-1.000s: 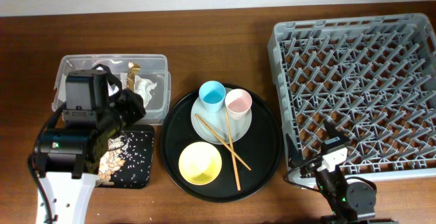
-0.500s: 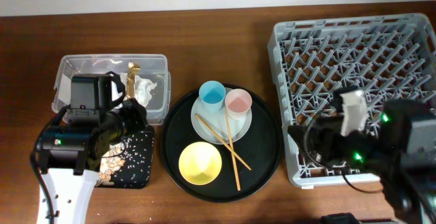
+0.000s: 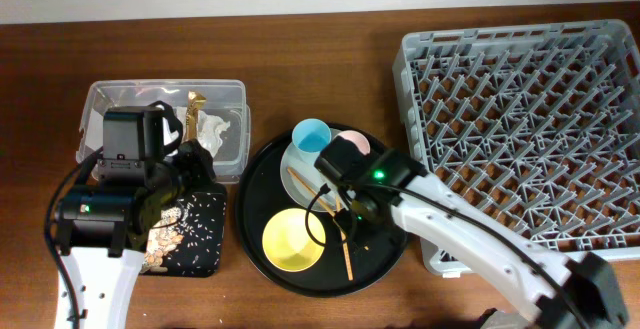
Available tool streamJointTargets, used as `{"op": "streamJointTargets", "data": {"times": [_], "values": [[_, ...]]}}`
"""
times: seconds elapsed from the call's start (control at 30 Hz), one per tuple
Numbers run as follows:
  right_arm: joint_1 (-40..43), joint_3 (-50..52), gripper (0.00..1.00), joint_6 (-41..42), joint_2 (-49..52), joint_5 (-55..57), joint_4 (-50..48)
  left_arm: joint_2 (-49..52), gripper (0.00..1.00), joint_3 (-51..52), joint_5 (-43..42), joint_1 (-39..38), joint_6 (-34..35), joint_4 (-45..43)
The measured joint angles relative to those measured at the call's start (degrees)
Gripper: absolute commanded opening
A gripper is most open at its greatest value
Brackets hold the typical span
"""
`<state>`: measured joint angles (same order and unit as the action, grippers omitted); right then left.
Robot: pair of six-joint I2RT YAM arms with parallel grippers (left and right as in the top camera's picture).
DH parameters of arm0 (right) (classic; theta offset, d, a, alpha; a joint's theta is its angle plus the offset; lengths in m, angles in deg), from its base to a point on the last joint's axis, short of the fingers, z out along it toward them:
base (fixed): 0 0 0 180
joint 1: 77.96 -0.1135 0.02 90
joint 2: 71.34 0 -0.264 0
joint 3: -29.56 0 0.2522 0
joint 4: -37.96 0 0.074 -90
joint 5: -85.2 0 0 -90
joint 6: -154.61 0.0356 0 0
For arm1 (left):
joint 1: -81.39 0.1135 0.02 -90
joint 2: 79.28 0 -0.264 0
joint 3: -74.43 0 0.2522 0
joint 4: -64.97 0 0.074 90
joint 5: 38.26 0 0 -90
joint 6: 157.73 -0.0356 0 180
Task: Sort waste into correct bins and load items into the dishwasher rack
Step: 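Pick one chopstick with the right gripper and place it in the rack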
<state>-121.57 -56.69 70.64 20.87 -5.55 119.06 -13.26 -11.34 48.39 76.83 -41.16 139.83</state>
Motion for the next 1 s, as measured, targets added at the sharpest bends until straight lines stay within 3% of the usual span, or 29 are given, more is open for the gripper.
{"op": "streamJointTargets", "data": {"times": [0.17, 0.3, 0.33, 0.4, 0.47, 0.57, 0.7, 0.93, 1.0], "values": [[0.00, 0.37, 0.38, -0.04, 9.62, 0.94, -4.48, 0.00, 0.45, 0.00, 2.12, 0.02, 0.00, -0.07], [0.00, 3.30, 0.37, -0.04, 10.40, 0.74, -7.04, 0.00, 0.45, 0.00, 2.32, 0.02, 0.00, -0.07], [0.00, 5.05, 0.34, -0.07, 10.45, -1.20, -10.08, 0.00, 0.45, 0.00, 2.34, 0.02, 0.00, -0.02], [0.00, 7.34, 0.17, -0.15, 10.60, -3.32, -12.24, 0.00, 0.45, 0.00, 2.32, 0.00, 0.00, -0.04], [0.00, 8.44, 0.16, -0.09, 10.62, -4.00, -12.52, 0.00, 0.45, 0.00, 2.32, 0.02, 0.00, -0.07], [0.00, 8.46, 0.04, -0.33, 10.62, -4.52, -12.57, 0.00, 0.46, 0.00, 2.34, 0.02, 0.00, -0.07], [0.00, 5.57, 0.04, 0.02, 10.73, -4.72, -7.96, 0.00, 0.46, 0.00, 2.34, 0.02, 0.00, -0.09], [0.76, -10.21, 0.04, 0.00, 4.87, -4.59, 0.26, 0.00, 0.46, 0.00, 2.32, -0.04, 0.00, -0.02], [8.37, -10.40, 0.04, -0.11, 2.12, -2.73, 1.70, 0.00, 0.46, 0.00, 2.34, -0.04, 0.00, 0.00]]}}
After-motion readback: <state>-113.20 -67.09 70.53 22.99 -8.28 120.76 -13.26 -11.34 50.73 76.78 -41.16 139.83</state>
